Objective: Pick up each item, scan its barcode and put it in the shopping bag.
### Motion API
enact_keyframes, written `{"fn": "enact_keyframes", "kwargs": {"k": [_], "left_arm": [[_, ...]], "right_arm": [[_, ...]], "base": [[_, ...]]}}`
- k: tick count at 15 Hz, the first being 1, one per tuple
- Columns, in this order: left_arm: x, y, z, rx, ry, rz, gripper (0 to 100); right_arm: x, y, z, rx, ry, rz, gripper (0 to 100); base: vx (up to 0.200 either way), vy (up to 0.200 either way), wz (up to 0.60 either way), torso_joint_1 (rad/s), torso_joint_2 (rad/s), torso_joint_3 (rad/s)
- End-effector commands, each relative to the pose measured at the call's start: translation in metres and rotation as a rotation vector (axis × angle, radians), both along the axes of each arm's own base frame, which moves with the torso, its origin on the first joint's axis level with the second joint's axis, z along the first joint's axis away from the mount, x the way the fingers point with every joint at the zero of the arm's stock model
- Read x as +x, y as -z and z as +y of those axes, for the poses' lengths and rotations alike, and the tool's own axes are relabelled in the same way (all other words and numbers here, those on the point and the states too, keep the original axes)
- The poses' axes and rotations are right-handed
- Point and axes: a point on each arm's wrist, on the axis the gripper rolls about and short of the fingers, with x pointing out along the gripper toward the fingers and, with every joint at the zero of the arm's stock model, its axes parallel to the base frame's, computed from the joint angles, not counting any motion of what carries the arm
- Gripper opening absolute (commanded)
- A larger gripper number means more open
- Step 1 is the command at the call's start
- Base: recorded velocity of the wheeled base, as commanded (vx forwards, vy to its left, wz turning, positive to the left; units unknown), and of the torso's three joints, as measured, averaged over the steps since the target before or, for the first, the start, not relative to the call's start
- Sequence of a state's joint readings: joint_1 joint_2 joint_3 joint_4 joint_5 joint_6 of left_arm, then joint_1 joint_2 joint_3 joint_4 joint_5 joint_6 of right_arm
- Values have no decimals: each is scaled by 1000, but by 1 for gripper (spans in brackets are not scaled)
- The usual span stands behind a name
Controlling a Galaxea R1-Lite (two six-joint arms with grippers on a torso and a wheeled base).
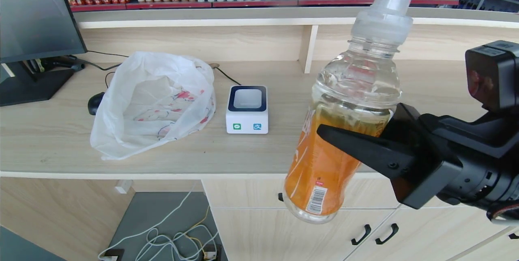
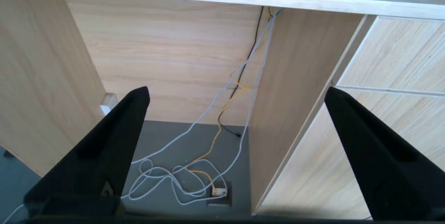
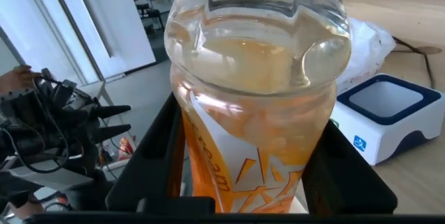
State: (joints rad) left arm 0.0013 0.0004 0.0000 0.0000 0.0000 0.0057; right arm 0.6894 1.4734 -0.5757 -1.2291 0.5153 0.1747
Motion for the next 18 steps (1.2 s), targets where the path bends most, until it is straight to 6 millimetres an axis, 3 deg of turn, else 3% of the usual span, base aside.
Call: {"fn": "enact_keyframes", "kwargs": {"k": [1,6,18], "left_arm": [[0,0,0,0,0,0,100],[0,0,0,0,0,0,100],[0,0,0,0,0,0,100]], "right_arm": [[4,-11,3,32,-7,-6,0],[11,-27,9,92,-29,12,0],[14,-21,12,79,-29,34,0]], "base": [[0,0,0,0,0,0],[0,0,0,0,0,0],[0,0,0,0,0,0]]}}
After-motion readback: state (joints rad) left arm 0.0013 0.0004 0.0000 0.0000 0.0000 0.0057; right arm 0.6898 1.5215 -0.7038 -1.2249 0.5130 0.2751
